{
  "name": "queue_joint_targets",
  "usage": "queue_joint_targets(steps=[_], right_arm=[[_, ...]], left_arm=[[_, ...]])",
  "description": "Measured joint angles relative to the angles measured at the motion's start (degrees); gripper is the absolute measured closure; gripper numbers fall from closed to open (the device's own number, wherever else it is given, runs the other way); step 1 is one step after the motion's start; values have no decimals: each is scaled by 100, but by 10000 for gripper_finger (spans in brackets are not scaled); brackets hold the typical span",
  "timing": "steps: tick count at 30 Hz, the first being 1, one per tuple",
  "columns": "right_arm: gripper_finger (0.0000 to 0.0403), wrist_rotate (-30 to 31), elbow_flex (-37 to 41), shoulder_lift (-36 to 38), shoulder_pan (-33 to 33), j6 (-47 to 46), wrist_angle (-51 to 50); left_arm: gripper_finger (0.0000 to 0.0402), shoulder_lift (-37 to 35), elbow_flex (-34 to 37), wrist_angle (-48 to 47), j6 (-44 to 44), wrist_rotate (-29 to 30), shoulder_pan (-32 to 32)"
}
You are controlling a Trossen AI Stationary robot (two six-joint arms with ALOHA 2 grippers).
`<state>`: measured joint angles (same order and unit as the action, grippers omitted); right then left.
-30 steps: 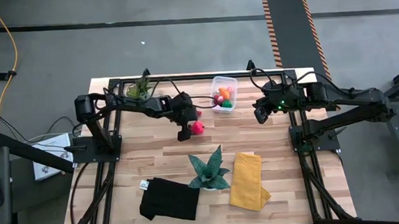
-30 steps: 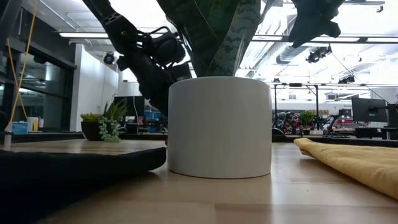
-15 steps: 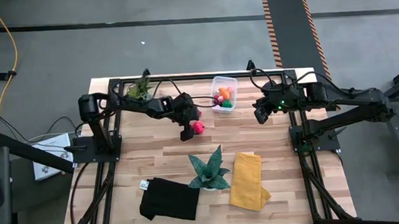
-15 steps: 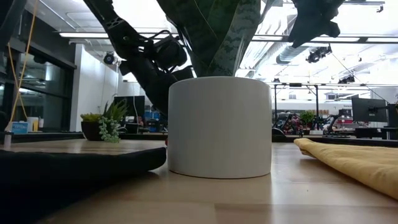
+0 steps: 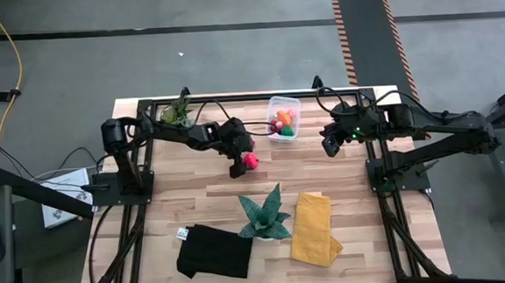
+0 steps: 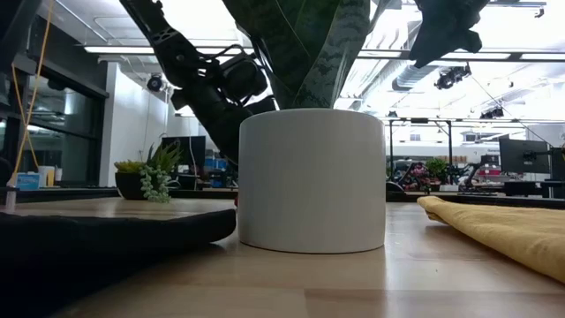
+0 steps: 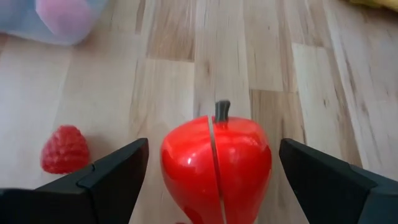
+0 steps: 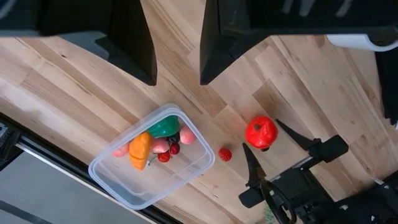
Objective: Pick and placing Produce into tupperware
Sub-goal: Put the apple into the transparent container
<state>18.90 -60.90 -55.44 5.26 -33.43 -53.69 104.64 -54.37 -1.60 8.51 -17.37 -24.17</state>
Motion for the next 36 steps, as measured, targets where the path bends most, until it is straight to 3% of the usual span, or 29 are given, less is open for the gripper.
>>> queue_joint_targets(steps=[36], right_arm=[[290, 4, 0, 0, -2, 26, 4]], left_arm=[[53, 258, 2, 148, 14, 193, 211]])
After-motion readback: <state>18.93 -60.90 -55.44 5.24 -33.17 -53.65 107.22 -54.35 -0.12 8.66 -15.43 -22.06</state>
